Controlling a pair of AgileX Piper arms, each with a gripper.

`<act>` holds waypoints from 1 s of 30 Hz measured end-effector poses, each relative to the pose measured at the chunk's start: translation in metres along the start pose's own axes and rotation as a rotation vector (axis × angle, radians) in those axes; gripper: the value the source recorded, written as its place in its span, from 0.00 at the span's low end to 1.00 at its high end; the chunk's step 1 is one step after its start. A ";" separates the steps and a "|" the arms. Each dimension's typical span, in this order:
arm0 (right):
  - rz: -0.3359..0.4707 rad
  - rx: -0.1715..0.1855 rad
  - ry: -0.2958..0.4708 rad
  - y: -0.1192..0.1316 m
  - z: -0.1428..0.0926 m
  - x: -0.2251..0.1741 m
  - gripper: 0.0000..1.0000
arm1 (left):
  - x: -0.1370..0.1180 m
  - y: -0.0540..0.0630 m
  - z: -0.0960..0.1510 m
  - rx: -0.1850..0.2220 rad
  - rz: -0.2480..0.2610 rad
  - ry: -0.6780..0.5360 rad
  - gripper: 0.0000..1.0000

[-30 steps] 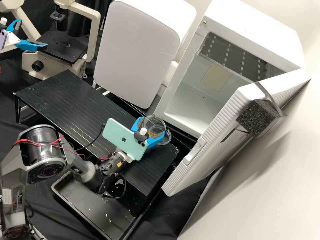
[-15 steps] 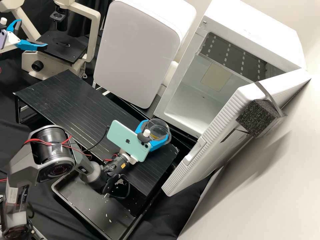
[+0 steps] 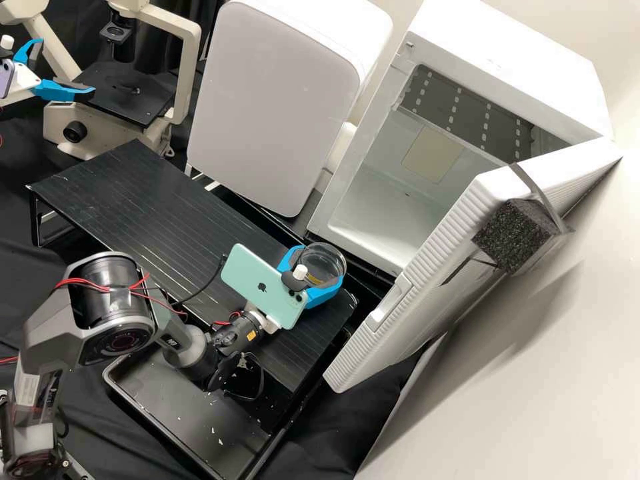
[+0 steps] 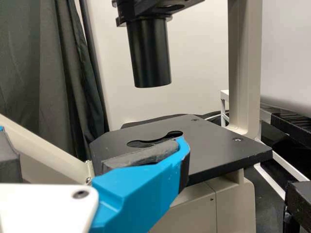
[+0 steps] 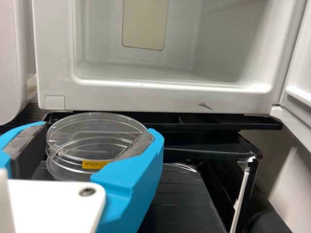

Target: Take the petri dish out of the incubator

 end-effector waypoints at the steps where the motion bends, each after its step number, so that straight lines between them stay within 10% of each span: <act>1: -0.003 0.001 0.001 -0.001 0.000 0.000 0.00 | 0.000 0.000 0.000 0.000 0.000 0.000 1.00; 30: 0.029 0.023 -0.009 0.014 0.002 -0.021 0.00 | 0.000 0.000 0.000 0.000 0.000 0.000 1.00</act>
